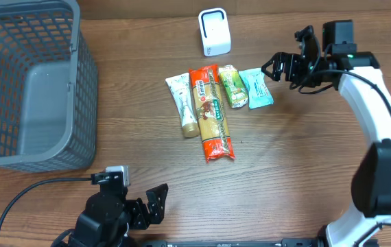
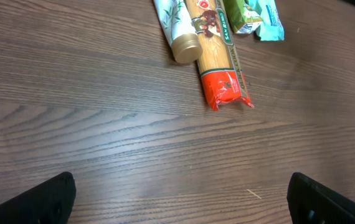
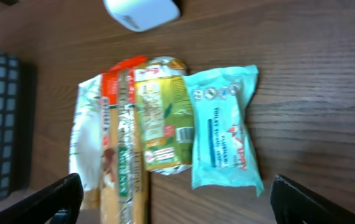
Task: Scan the item barcode
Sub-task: 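Close the right gripper on the teal snack pack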
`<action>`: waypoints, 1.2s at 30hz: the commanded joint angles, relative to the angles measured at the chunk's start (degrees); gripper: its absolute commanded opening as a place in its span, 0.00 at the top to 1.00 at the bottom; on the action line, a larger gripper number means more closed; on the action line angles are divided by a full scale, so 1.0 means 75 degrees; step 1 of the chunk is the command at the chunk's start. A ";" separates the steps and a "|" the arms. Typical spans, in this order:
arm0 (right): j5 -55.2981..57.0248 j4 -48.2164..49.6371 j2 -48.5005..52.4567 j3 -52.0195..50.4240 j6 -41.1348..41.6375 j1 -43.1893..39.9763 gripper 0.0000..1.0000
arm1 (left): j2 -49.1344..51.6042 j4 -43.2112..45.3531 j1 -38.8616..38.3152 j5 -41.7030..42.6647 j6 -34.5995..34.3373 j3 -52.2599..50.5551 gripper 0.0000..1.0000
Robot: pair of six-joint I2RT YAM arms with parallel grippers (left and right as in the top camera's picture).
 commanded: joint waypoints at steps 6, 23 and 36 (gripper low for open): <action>0.0026 0.0423 0.0717 0.0041 0.0079 0.0169 0.11 | -0.0032 0.0003 -0.0050 0.0009 -0.0064 -0.0017 0.00; 0.2600 0.1102 0.1454 -0.0009 0.0361 0.1282 0.08 | -0.0032 0.0003 -0.0050 0.0012 -0.0064 -0.0017 0.01; 0.3453 0.1250 0.1818 -0.0099 0.0743 0.1443 0.16 | -0.0032 0.0003 -0.0050 0.0012 -0.0064 -0.0017 0.00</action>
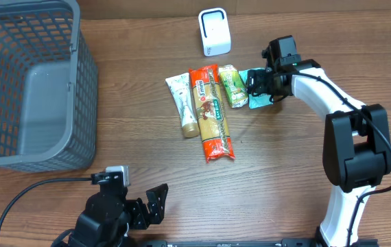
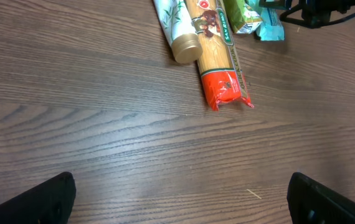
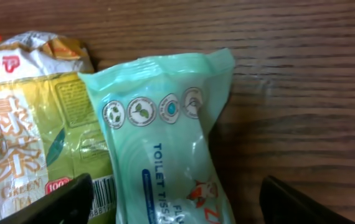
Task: Scan the item barcode
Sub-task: 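Close the right gripper on the teal snack pack, then lift the teal snack with the right gripper up to the scanner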
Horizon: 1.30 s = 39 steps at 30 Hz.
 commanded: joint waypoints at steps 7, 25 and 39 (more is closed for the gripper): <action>0.0108 0.0297 0.0516 -0.0163 0.0198 -0.0006 0.15 | -0.0032 0.0000 -0.0050 0.0012 -0.0064 -0.0017 0.01; 0.0507 -0.0688 0.0219 0.0329 0.0236 -0.0058 0.65 | -0.0032 0.0000 -0.0050 0.0009 -0.0064 -0.0017 0.01; -0.1110 -0.0568 -0.0982 0.0530 0.0233 -0.0058 0.76 | -0.0032 0.0000 -0.0050 0.0012 -0.0064 -0.0017 0.00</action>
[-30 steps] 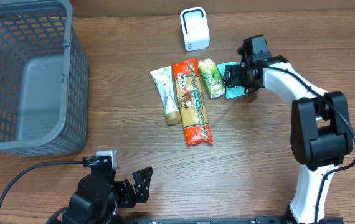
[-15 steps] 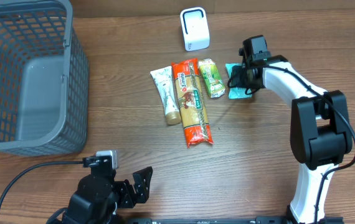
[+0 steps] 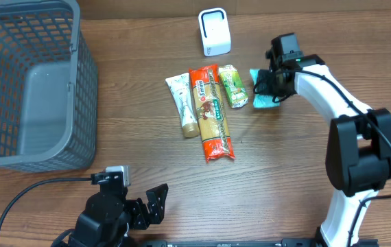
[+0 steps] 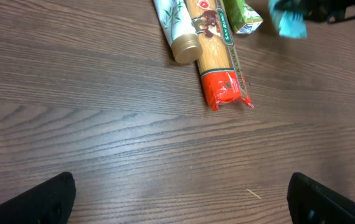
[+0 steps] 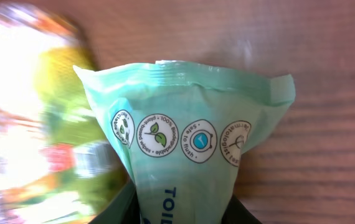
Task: Scan the item barcode
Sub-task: 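Lift the teal snack with the right gripper up to the scanner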
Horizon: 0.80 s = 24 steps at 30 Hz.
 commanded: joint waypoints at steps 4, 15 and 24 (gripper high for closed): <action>-0.2407 0.1781 -0.0799 0.0256 0.0096 -0.0047 0.78 | -0.0032 0.0000 -0.0050 0.0009 -0.0064 -0.0017 0.00; -0.1405 0.4436 -0.0694 0.0254 0.0379 0.0472 0.77 | -0.0032 0.0000 -0.0050 0.0009 -0.0064 -0.0017 0.00; -0.1259 0.6502 -0.0149 0.0291 0.0606 0.0892 0.80 | -0.0032 0.0000 -0.0050 0.0009 -0.0064 -0.0017 0.00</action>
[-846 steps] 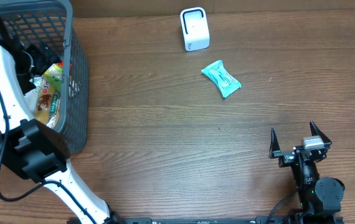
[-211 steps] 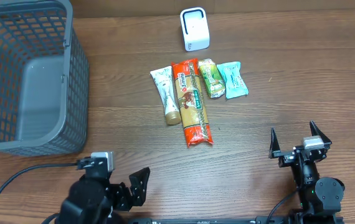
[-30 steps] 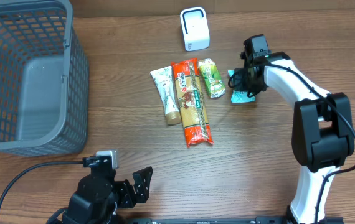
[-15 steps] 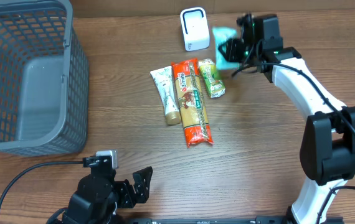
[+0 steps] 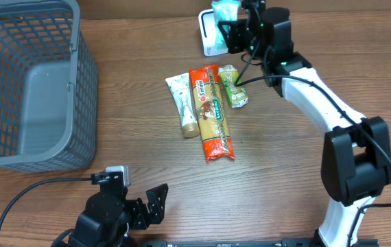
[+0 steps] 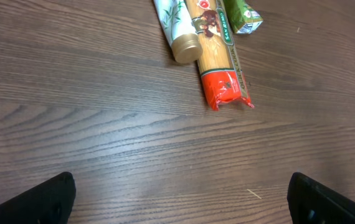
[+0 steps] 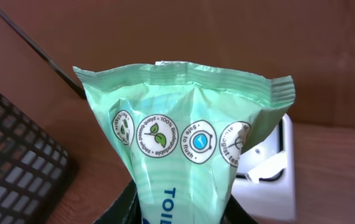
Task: Scan the item barcode
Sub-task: 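Lift the teal snack with the right gripper up to the scanner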
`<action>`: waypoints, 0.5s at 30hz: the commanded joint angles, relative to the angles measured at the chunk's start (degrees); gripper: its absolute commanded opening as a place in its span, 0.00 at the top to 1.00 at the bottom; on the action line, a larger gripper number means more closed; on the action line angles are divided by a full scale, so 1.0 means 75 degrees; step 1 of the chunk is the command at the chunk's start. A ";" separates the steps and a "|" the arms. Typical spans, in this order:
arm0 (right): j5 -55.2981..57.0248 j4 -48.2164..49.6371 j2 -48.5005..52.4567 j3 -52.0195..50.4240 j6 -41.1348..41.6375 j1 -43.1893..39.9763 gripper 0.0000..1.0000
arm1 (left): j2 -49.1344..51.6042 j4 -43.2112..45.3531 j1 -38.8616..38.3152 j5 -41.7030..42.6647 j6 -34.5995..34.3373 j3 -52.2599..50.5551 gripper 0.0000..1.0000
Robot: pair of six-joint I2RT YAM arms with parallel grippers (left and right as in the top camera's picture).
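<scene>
My right gripper (image 5: pixel 237 29) is shut on the mint-green toilet tissue pack (image 5: pixel 223 8) and holds it raised at the back of the table, just over the white scanner (image 5: pixel 211 41). From the right wrist, the pack (image 7: pixel 184 137) fills the middle, standing up out of the gripper (image 7: pixel 184 208), with the scanner (image 7: pixel 271 171) close behind it on the right. No barcode shows on the side facing this camera. My left gripper (image 6: pixel 180 205) rests open at the near edge, far from the items.
On the table lie a white tube (image 5: pixel 183 103), a long orange pasta pack (image 5: pixel 211 113) and a green tea pack (image 5: pixel 232 86), side by side. A grey mesh basket (image 5: pixel 27 82) stands at the far left. The tube (image 6: pixel 177 28) and pasta pack (image 6: pixel 218 56) also show ahead of the left wrist.
My right gripper has moved from beside the green tea pack to the back of the table, carrying the tissue pack up over the white scanner. The left arm has not moved.
My right gripper was open, off to the right of the row of items. Then it was open right over the tissue pack. Then it was shut on the pack, lifted off the table. Now the pack is held at the scanner.
</scene>
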 commanded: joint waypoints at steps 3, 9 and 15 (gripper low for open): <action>0.0189 0.0353 0.0187 0.0475 0.0117 0.0067 0.81 | -0.0032 0.0000 -0.0050 0.0009 -0.0064 -0.0017 0.00; 0.1177 0.0764 0.0618 0.0956 0.0134 0.0087 0.82 | -0.0032 0.0000 -0.0050 0.0012 -0.0064 -0.0017 0.00; 0.1096 0.0868 0.1527 0.1533 0.0323 0.0090 0.82 | -0.0032 0.0000 -0.0050 0.0012 -0.0064 -0.0017 0.01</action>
